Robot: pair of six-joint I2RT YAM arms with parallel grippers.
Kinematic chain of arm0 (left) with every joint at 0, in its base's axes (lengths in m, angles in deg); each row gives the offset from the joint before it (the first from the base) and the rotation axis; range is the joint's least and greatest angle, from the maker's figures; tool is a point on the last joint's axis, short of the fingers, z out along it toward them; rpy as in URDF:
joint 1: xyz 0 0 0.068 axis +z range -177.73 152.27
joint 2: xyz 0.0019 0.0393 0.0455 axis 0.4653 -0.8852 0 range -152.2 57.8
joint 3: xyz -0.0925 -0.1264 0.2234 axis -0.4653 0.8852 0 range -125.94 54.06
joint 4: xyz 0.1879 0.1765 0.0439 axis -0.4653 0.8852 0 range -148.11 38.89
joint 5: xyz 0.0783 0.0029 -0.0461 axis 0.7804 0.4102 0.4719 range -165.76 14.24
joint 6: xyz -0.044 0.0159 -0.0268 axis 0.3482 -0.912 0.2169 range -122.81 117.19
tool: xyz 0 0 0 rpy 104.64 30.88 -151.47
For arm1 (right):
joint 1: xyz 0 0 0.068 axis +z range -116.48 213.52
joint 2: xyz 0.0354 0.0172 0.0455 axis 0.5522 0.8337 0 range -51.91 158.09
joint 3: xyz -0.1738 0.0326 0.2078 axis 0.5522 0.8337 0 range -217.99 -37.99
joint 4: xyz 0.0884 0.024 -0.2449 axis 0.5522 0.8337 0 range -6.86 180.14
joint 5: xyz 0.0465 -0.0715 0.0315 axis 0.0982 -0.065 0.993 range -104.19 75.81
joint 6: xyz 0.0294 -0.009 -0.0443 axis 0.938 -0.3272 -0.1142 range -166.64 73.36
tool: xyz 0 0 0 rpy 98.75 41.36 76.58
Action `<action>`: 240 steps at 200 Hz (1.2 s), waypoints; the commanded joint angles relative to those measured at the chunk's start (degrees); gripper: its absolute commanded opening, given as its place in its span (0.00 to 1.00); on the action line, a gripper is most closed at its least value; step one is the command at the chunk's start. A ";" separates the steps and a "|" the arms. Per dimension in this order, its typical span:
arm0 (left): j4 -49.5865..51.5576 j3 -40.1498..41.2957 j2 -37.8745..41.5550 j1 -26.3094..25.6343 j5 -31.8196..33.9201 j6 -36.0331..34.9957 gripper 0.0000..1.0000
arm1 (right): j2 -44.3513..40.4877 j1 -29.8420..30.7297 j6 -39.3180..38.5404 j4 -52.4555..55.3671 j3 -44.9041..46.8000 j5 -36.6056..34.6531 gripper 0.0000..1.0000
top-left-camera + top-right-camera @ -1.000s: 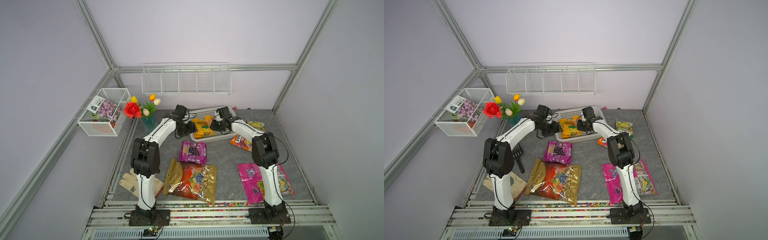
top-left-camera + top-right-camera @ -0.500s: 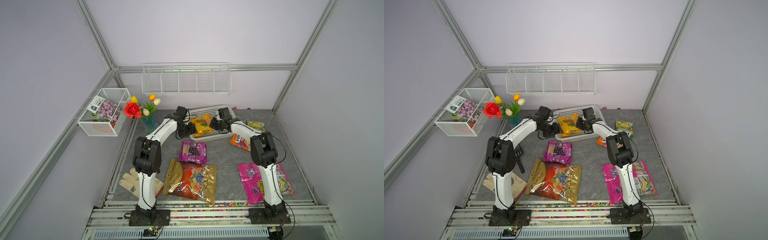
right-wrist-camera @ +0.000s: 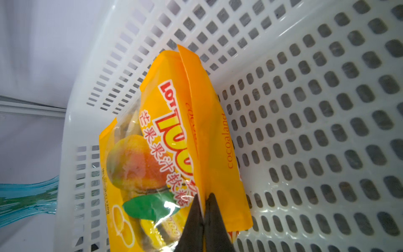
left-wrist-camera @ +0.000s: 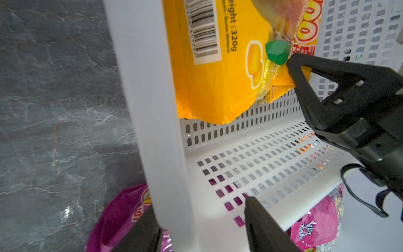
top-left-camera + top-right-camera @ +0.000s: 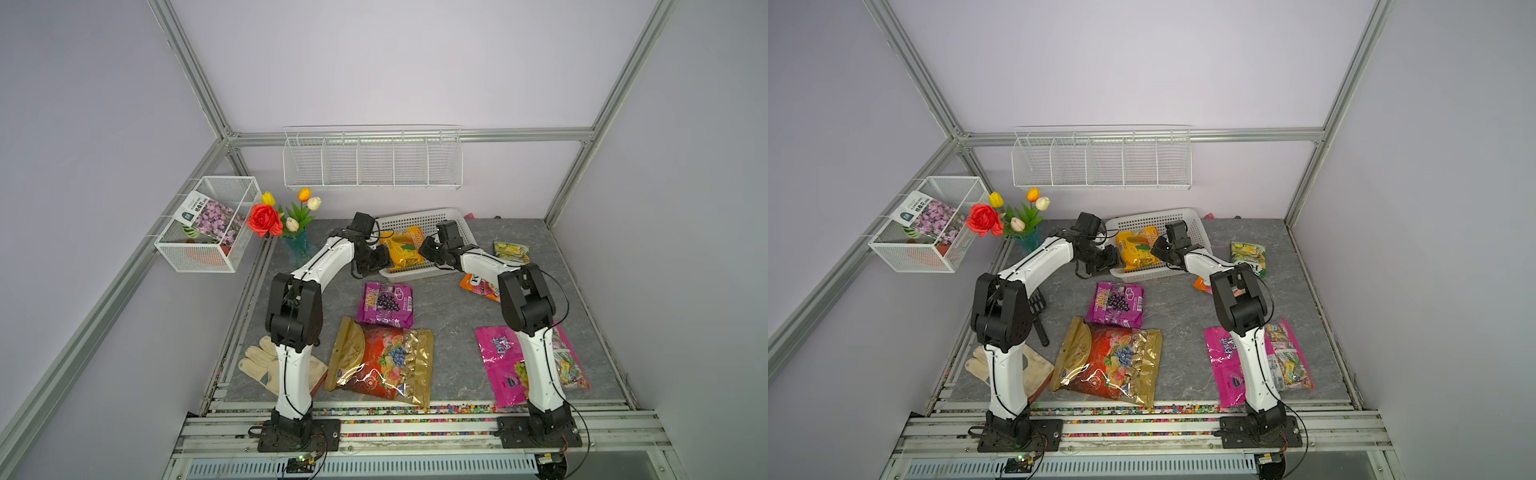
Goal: Put the candies in the basket
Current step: Place the candy in the basket.
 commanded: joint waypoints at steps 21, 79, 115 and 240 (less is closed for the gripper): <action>0.96 -1.66 -1.28 0.11 1.69 -0.91 0.61 | -5.66 -0.32 2.59 -6.24 6.03 -6.48 0.02; 0.53 -1.75 -1.38 0.11 1.01 -1.04 0.61 | -1.86 1.41 2.56 -11.85 2.61 2.35 0.05; 0.65 -1.49 -0.93 0.11 1.40 -1.43 0.61 | 0.09 2.99 0.36 -10.02 -0.90 5.34 0.07; 4.37 -0.75 4.25 0.19 3.28 -3.34 0.72 | -8.17 -0.19 -9.35 -5.12 6.53 3.69 0.50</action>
